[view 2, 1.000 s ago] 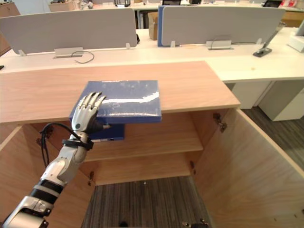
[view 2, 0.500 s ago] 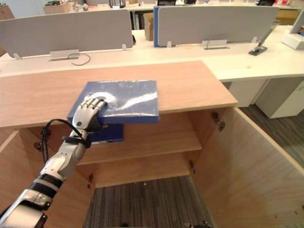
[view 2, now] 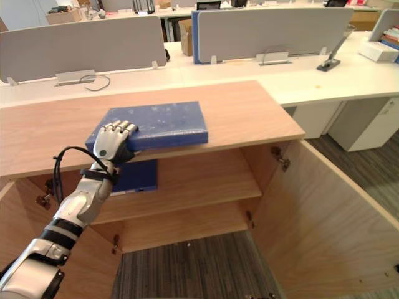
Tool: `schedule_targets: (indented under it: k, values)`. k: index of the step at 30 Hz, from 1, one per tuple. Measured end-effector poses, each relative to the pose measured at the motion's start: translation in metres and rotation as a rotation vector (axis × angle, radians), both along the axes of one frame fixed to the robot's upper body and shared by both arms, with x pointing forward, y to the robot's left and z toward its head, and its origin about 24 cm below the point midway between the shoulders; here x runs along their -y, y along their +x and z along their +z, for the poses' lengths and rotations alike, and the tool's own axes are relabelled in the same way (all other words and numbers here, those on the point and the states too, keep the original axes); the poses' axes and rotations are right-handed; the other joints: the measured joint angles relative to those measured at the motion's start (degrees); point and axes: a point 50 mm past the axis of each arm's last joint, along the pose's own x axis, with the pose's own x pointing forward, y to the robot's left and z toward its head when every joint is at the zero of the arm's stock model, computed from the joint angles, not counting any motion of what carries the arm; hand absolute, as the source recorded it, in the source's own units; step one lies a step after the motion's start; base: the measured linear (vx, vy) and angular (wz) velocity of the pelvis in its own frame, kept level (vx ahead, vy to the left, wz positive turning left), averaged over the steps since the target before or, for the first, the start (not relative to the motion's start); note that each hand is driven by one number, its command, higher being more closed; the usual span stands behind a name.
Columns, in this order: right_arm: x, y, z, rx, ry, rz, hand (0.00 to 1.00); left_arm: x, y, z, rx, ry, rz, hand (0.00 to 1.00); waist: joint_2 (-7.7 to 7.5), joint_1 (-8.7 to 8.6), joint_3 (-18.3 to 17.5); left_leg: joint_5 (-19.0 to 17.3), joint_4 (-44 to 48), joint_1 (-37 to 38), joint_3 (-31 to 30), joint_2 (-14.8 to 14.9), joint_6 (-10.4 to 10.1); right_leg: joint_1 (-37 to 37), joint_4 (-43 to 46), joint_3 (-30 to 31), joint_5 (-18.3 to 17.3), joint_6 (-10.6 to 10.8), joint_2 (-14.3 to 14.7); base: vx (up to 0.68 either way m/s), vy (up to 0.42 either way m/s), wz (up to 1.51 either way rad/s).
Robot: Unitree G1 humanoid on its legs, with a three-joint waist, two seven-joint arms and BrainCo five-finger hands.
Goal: Walk over to the cabinet, pick up the folder, carry it to the office cabinet, place the folder inside the office cabinet, then close the office cabinet door
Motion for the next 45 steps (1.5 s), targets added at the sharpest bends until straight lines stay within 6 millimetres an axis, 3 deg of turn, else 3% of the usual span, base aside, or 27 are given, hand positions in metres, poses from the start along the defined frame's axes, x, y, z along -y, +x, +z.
schedule_targets:
  k: [3,6,9,12,15,18,20,23,26,34,45]
  values:
    - [0.0,-0.001,0.0,-0.003,0.0,-0.001,0.0,0.009,-0.01,0.006,0.04,-0.042,-0.035,1.0,-0.15,0.02,0.07,-0.25,-0.02,0.0,-0.05,-0.05,-0.03,0.07,-0.03,-0.1,-0.27,-0.57,-0.03,0.0,0.0,0.0]
    - [0.0,-0.006,-0.001,-0.018,0.002,-0.003,0.0,0.036,-0.039,0.009,0.08,-0.22,-0.162,1.0,-0.34,0.29,-0.02,-0.69,-0.03,0.0,-0.11,-0.16,0.0,0.09,0.16,-0.21,-0.71,-1.35,-0.09,0.0,0.0,0.0]
    - [-0.001,-0.011,-0.002,-0.04,0.006,0.002,0.0,0.064,-0.073,0.013,0.077,-0.485,-0.363,1.0,-0.62,0.53,-0.29,-1.03,-0.04,0.18,-0.21,-0.17,-0.05,0.15,0.66,-0.26,-1.34,-2.39,-0.04,0.01,0.003,0.01]
    - [-0.004,-0.013,-0.003,-0.05,0.009,0.031,0.0,0.077,-0.092,0.01,-0.005,-0.793,-0.496,1.0,-1.06,0.56,-0.74,-1.22,-0.05,0.69,-0.2,0.0,-0.21,0.33,1.5,-0.24,-1.96,-3.41,0.11,0.0,0.0,0.0]
    - [-0.007,-0.012,-0.003,-0.046,0.021,0.03,0.0,0.075,-0.098,0.006,-0.062,-0.955,-0.531,1.0,-1.11,0.6,-1.05,-1.26,-0.05,0.72,-0.18,0.14,-0.24,0.32,1.54,-0.24,-1.99,-3.45,0.22,0.0,0.0,0.0]
    - [-0.01,-0.002,-0.001,0.003,0.039,0.022,0.0,0.065,-0.105,-0.006,-0.165,-1.291,-0.547,1.0,-1.05,1.12,-1.51,-1.23,-0.04,0.39,0.58,0.7,-0.27,-0.99,2.47,1.18,-1.88,-3.27,0.47,-0.03,0.011,-0.14]
    - [-0.014,0.014,0.004,0.084,0.051,0.016,0.0,0.059,-0.107,-0.015,-0.241,-1.549,-0.575,1.0,-0.94,1.42,-2.48,-1.07,0.01,-0.54,1.06,1.26,-0.38,-2.52,2.89,1.84,-1.23,-2.2,0.84,-0.04,0.009,-0.21]
    - [-0.013,0.054,0.031,0.342,0.048,-0.003,0.0,0.051,-0.115,-0.032,-0.31,-1.874,-0.581,1.0,-1.46,1.36,-2.56,-0.12,0.27,-2.06,1.16,1.99,-0.52,-4.26,3.25,1.99,-0.34,-0.87,1.46,-0.06,-0.004,-0.03]
    - [-0.008,0.081,0.057,0.535,0.012,-0.006,0.0,0.044,-0.121,-0.042,-0.295,-1.986,-0.533,1.0,-1.64,1.38,-2.47,0.58,0.26,-2.15,0.86,2.65,-0.59,-5.03,4.71,1.89,-0.24,-0.74,1.88,-0.09,-0.013,0.01]
    - [-0.004,0.108,0.09,0.703,-0.069,-0.018,0.0,0.037,-0.122,-0.035,-0.226,-1.996,-0.564,1.0,-1.36,1.93,-0.94,1.19,-0.07,-3.24,-1.68,2.69,-0.45,-6.02,4.56,1.64,-0.14,0.78,2.45,-0.15,0.001,0.02]
    - [-0.006,0.164,0.197,1.21,-0.12,0.101,0.0,0.029,-0.118,-0.031,-0.201,-1.964,-0.565,1.0,-1.5,1.91,-0.8,2.53,0.29,-3.86,-1.88,2.64,-0.46,-5.79,2.67,1.73,1.85,1.14,2.59,0.01,0.002,-0.01]
